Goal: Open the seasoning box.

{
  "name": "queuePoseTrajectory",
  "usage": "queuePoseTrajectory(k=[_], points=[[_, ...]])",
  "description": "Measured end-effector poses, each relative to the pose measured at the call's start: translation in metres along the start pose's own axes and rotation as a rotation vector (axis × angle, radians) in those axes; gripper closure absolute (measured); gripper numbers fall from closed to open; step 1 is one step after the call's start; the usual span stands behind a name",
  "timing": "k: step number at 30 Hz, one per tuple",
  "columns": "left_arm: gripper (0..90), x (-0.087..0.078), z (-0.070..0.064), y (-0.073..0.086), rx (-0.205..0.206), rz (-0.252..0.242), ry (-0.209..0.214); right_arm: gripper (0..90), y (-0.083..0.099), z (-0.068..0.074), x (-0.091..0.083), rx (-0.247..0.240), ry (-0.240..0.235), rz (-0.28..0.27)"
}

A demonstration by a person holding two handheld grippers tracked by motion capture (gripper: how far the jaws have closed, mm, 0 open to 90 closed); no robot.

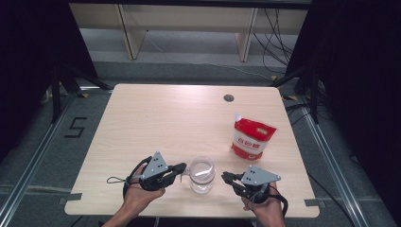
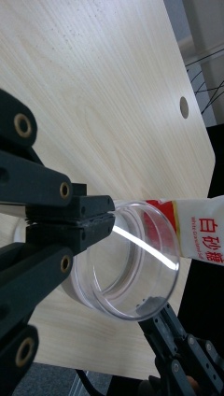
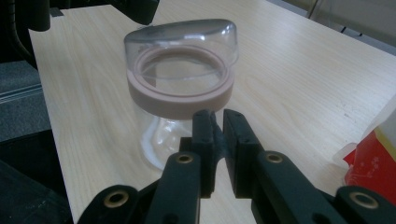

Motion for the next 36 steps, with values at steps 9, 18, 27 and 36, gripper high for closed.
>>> queuePoseTrajectory(k=[9,18,27,36], points=[[87.9,0.000,0.000,0.001,-0.014,0.007,0.003,85.0,-0.007,0.003,0.004,-0.023,-0.015,-0.014],[87.9,0.000,0.000,0.001,-0.009,0.006,0.004,88.7,-0.015,0.007,0.011,-0.040,-0.040,-0.028],[87.7,0.000,-0.001,0.001,-0.032,0.002,0.003,89.7,-0.020,0.009,0.018,-0.048,-0.054,-0.037],[70.3,-0.010,0.002,0.002,0.023,0.001,0.018,89.8,-0.024,0.009,0.019,-0.053,-0.047,-0.049]])
Point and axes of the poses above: each handheld gripper's, and its own axes: x roughly forward along the jaws, y roughly out of its underside, z roughly to its left, the point moved 10 cm from there along x, roughly forward along the jaws, and after that the axes turned 12 degrees about -y, right-handed, at the moved point
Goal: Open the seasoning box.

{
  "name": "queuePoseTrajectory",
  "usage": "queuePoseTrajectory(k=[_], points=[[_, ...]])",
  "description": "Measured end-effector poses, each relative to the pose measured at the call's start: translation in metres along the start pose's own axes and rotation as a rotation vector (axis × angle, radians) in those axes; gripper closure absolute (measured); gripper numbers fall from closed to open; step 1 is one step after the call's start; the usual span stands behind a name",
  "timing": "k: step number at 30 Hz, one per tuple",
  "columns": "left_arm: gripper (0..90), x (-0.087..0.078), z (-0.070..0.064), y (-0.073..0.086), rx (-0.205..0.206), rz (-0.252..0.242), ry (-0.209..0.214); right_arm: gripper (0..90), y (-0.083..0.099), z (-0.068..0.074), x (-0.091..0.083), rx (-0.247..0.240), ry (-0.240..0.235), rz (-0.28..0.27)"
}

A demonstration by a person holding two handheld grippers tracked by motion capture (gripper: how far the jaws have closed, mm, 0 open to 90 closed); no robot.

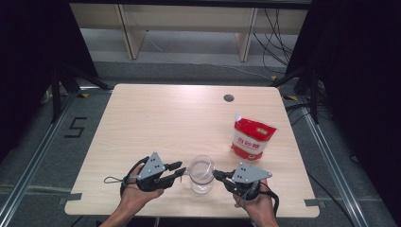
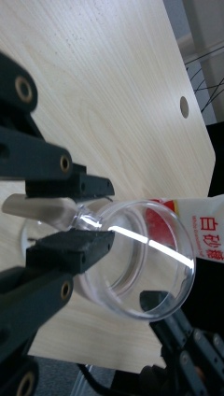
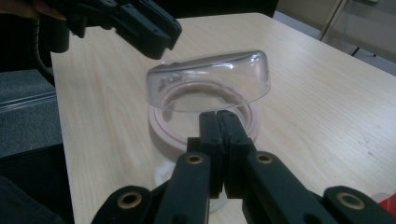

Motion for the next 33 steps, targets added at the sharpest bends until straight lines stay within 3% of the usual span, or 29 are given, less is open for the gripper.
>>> queuePoseTrajectory(k=[1,3,5,6,8,10,14,17,19,20,23,33], points=[[66.5,-0.003,0.000,0.001,0.009,0.003,0.001,89.8,0.000,0.001,0.000,-0.007,-0.005,0.004],[61.7,-0.008,-0.002,0.007,-0.013,0.012,0.004,89.8,-0.001,0.002,0.000,-0.010,-0.008,0.003],[58.1,-0.011,0.001,0.012,0.015,0.024,0.005,89.9,-0.003,0.003,0.001,-0.009,-0.021,-0.011],[56.5,-0.012,0.000,0.015,-0.020,0.035,0.007,89.8,-0.004,0.002,0.001,-0.007,0.000,-0.014],[53.0,-0.012,0.002,0.019,-0.004,0.044,0.008,89.8,-0.005,0.003,0.000,-0.010,-0.004,-0.015],[47.1,-0.012,0.001,0.024,-0.036,0.060,0.008,89.7,-0.006,0.002,-0.001,-0.020,0.004,-0.017],[38.6,-0.013,-0.002,0.028,-0.059,0.072,0.014,89.5,-0.008,0.004,0.001,-0.016,-0.007,-0.017],[36.6,-0.014,-0.003,0.031,-0.051,0.084,0.009,89.5,-0.009,0.005,0.003,-0.022,-0.009,-0.015],[29.6,-0.014,-0.006,0.035,-0.041,0.092,0.018,89.3,-0.012,0.006,0.004,-0.020,-0.006,-0.030],[28.2,-0.014,-0.008,0.036,-0.056,0.098,0.019,89.2,-0.013,0.006,0.004,-0.033,-0.003,-0.026],[26.2,-0.015,-0.010,0.041,-0.049,0.125,0.018,89.3,-0.015,0.008,0.005,-0.023,-0.010,-0.040],[18.5,-0.021,-0.003,0.048,-0.095,0.122,0.018,88.8,-0.020,0.014,0.011,-0.027,-0.032,-0.045]])
Point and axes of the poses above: each handheld gripper's, and its own axes: x roughly forward along the jaws, y roughly out of its underside, z roughly to its left, the point moved 10 cm from there along x, roughly forward along the jaws, and after that the axes turned 12 degrees about -y, right-handed, at the moved point
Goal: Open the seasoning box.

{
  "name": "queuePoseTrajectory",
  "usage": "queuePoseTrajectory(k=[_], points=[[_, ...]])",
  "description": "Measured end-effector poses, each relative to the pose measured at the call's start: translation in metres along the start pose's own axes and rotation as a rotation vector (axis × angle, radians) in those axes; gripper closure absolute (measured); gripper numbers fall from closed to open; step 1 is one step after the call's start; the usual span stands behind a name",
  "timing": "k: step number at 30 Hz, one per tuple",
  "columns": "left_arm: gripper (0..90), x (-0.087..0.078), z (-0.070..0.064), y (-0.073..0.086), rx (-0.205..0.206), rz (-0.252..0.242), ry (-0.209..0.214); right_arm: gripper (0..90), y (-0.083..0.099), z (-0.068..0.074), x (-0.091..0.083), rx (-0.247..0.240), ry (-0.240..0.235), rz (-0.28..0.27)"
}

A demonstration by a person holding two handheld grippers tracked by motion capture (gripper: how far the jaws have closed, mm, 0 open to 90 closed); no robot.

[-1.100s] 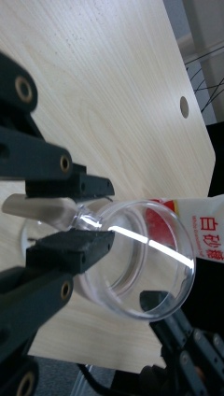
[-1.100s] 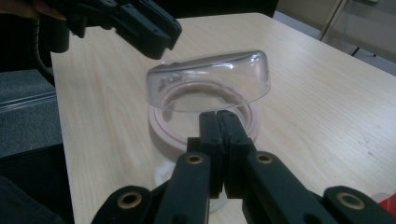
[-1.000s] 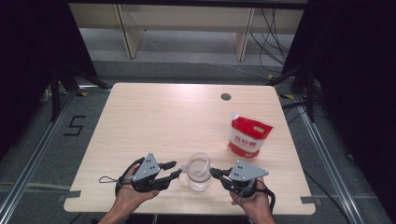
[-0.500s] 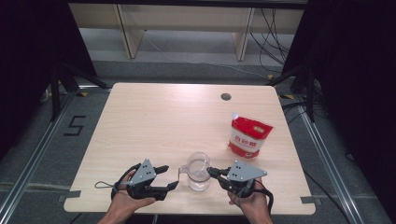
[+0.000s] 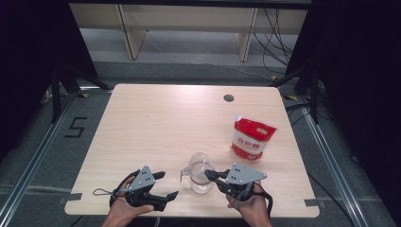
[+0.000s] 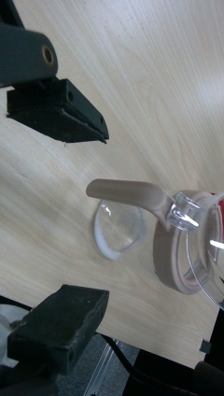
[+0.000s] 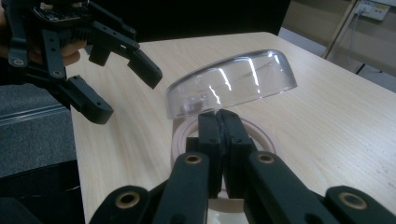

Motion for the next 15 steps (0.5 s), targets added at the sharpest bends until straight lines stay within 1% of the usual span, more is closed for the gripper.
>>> queuePoseTrajectory(k=[1,3,4,6,7,8,9,10,11,12,13,15], points=[[17.9,-0.001,0.002,0.002,-0.008,0.001,-0.004,88.7,-0.001,0.001,0.001,0.000,0.003,-0.001],[17.6,-0.001,0.004,0.003,-0.002,0.003,-0.005,88.7,-0.001,0.001,0.002,0.004,0.000,-0.003],[17.4,-0.003,0.006,0.005,-0.003,0.007,-0.016,88.7,-0.003,0.002,0.003,-0.005,0.001,-0.010],[16.5,-0.002,0.006,0.005,-0.026,-0.006,-0.011,88.7,-0.003,0.003,0.005,-0.011,-0.019,-0.003],[15.9,-0.004,0.007,0.007,-0.011,0.005,-0.014,88.7,-0.003,0.003,0.005,-0.005,-0.004,-0.008],[15.9,-0.004,0.008,0.008,-0.008,0.007,-0.019,88.7,-0.003,0.004,0.005,-0.005,-0.009,-0.005],[15.8,-0.003,0.008,0.008,-0.019,-0.002,-0.014,88.7,-0.003,0.005,0.005,-0.001,-0.016,0.003],[15.8,-0.004,0.008,0.009,-0.022,0.001,-0.017,88.7,-0.004,0.004,0.005,-0.008,-0.013,-0.001],[15.7,-0.004,0.008,0.010,-0.014,0.010,-0.020,88.7,-0.005,0.005,0.005,-0.003,-0.015,-0.001],[15.7,-0.005,0.008,0.011,-0.011,0.008,-0.021,88.7,-0.005,0.006,0.005,0.008,-0.013,0.002],[15.7,-0.004,0.008,0.012,-0.009,0.007,-0.016,88.7,-0.005,0.005,0.006,0.001,-0.006,-0.004],[15.7,-0.005,0.008,0.013,-0.011,0.005,-0.021,88.6,-0.006,0.005,0.008,-0.014,-0.013,-0.003]])
Point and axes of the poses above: each handheld gripper's, and its own axes: x roughly forward along the jaws, y roughly out of its underside, z roughly to its left, the point moved 10 cm from there along x, roughly forward along the jaws, and after that the axes turned 12 degrees about -y, right-handed, at the moved point
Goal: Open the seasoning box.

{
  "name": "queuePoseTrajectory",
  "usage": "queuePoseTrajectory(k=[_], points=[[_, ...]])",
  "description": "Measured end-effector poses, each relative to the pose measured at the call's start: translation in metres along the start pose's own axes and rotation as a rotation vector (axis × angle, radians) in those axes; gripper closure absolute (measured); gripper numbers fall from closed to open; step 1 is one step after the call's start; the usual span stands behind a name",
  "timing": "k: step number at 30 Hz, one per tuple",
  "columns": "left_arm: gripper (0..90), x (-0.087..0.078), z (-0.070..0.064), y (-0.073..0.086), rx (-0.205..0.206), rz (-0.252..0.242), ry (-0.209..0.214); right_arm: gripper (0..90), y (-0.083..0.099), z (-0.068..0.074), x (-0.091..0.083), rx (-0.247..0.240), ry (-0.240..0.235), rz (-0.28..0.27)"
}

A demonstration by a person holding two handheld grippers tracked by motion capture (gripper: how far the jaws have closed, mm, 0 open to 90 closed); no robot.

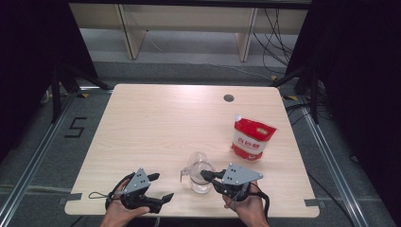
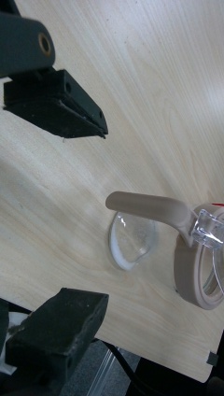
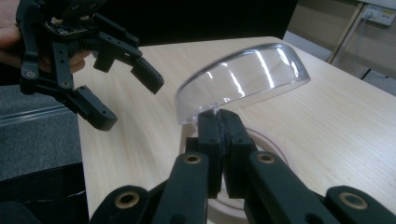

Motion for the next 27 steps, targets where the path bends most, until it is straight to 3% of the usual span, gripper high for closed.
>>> queuePoseTrajectory(k=[4,5,12,13,18,19,24,26,27], points=[[15.7,-0.002,0.002,0.002,0.017,0.004,-0.009,88.4,-0.001,0.002,0.003,0.000,-0.008,-0.003],[15.7,-0.002,0.003,0.002,0.039,-0.002,-0.009,88.4,-0.001,0.003,0.004,0.009,-0.005,-0.005],[15.7,-0.003,0.003,0.003,0.042,-0.002,-0.009,87.9,-0.002,0.004,0.008,-0.011,-0.018,-0.001],[15.7,-0.003,0.001,0.004,0.012,0.004,-0.013,87.8,-0.004,0.004,0.009,-0.011,-0.015,-0.007],[15.7,-0.003,0.001,0.004,0.031,0.000,-0.008,87.8,-0.005,0.007,0.012,-0.021,-0.034,0.001],[15.7,-0.003,0.002,0.004,0.050,0.003,-0.004,87.7,-0.006,0.006,0.013,-0.019,-0.023,-0.008],[15.7,-0.003,0.002,0.004,0.054,0.001,-0.007,87.4,-0.005,0.009,0.016,-0.010,-0.036,-0.001],[15.7,-0.003,0.000,0.004,0.028,0.007,-0.009,87.0,-0.007,0.009,0.018,-0.024,-0.039,-0.004],[15.7,-0.003,0.001,0.005,0.039,0.014,-0.013,87.0,-0.007,0.009,0.018,-0.031,-0.042,-0.001]])
Point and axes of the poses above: each handheld gripper's, and its own axes: x roughly forward along the jaws, y roughly out of its underside, z roughly to its left, the point moved 10 cm from there along x, roughly forward along the jaws, and after that the axes turned 12 degrees about -y, right-handed, at the moved point
